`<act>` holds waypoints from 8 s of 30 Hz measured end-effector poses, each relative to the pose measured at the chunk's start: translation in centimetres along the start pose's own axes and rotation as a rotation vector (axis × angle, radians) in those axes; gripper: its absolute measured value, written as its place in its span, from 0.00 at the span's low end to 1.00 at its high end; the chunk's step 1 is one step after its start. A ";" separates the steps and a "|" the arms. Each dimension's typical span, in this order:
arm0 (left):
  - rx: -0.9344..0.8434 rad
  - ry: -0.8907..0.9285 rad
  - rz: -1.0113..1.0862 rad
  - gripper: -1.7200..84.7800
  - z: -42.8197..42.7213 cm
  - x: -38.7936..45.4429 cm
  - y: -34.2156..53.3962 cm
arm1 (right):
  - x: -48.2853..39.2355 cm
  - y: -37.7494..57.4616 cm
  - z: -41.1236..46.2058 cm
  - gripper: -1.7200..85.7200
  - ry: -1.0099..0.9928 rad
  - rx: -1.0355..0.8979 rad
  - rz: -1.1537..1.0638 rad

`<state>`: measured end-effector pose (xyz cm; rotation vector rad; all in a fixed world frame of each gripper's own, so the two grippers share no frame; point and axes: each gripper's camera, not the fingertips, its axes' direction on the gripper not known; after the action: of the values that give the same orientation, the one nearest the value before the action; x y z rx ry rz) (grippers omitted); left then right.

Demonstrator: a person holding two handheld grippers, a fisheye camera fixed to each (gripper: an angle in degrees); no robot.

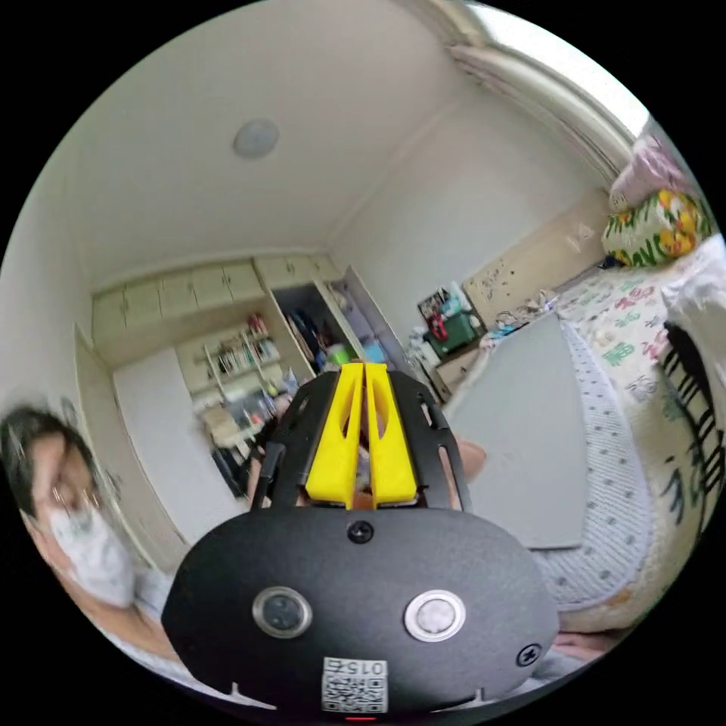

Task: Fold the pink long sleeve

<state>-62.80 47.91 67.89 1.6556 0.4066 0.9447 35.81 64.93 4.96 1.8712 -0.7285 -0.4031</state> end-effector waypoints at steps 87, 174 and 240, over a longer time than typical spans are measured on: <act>-0.580 -0.479 0.172 0.03 25.1 -26.6 -7.3 | 7.2 -36.0 18.3 0.08 1.533 -0.313 -0.440; -0.719 -0.368 0.239 0.08 -2.2 -5.1 -9.0 | -5.6 -23.6 -15.4 0.14 0.644 -0.640 -0.035; -1.111 0.042 0.314 0.15 84.1 -13.0 -27.8 | 20.7 -44.2 25.2 0.18 0.968 -0.470 0.122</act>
<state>-1.33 -7.26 33.24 0.6742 -0.3442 1.1341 50.15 45.77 -44.50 1.3281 -0.0622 0.3851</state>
